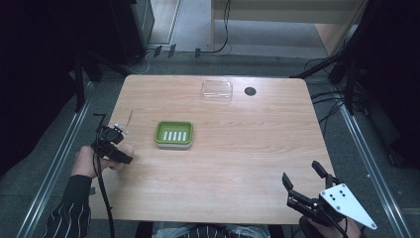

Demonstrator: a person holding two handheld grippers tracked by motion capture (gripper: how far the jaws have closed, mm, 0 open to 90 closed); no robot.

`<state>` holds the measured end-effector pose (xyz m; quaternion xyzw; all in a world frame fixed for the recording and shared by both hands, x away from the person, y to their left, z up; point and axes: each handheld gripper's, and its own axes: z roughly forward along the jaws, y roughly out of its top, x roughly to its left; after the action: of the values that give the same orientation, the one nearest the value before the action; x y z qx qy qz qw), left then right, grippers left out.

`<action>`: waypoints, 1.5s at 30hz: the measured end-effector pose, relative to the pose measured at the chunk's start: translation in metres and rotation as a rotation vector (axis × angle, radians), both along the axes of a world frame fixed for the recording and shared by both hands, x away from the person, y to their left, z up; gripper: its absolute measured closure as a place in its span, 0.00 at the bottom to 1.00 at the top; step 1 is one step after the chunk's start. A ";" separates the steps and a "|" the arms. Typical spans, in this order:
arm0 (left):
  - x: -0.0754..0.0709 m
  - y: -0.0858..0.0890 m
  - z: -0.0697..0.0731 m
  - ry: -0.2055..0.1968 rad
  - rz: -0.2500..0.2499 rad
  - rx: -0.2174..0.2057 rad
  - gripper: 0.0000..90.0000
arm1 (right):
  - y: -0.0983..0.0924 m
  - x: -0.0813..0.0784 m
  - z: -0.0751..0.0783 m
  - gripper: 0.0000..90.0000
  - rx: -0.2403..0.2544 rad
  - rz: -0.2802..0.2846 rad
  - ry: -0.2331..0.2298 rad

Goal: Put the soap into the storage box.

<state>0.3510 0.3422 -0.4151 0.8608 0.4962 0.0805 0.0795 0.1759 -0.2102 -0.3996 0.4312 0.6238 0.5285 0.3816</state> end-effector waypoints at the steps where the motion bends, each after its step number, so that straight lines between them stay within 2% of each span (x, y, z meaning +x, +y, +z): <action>1: 0.000 -0.001 0.000 -0.001 -0.003 -0.002 0.37 | 0.000 0.000 0.000 0.15 0.000 0.000 0.000; 23: 0.011 -0.019 0.009 -0.006 -0.096 0.013 0.37 | 0.000 0.000 0.000 0.15 -0.001 0.001 0.004; 27: 0.013 -0.022 0.012 -0.006 -0.109 -0.005 0.37 | 0.000 0.000 0.000 0.15 -0.001 0.001 0.004; 30: 0.015 -0.026 0.014 -0.017 -0.119 0.001 0.37 | 0.000 0.000 0.000 0.15 -0.003 0.000 0.002; 45: 0.025 -0.043 0.019 -0.020 -0.194 0.014 0.37 | 0.000 0.000 0.000 0.15 0.000 -0.001 0.003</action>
<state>0.3755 0.2996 -0.3962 0.9046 0.4089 0.0843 0.0860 0.1762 -0.2104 -0.3997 0.4324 0.6242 0.5275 0.3810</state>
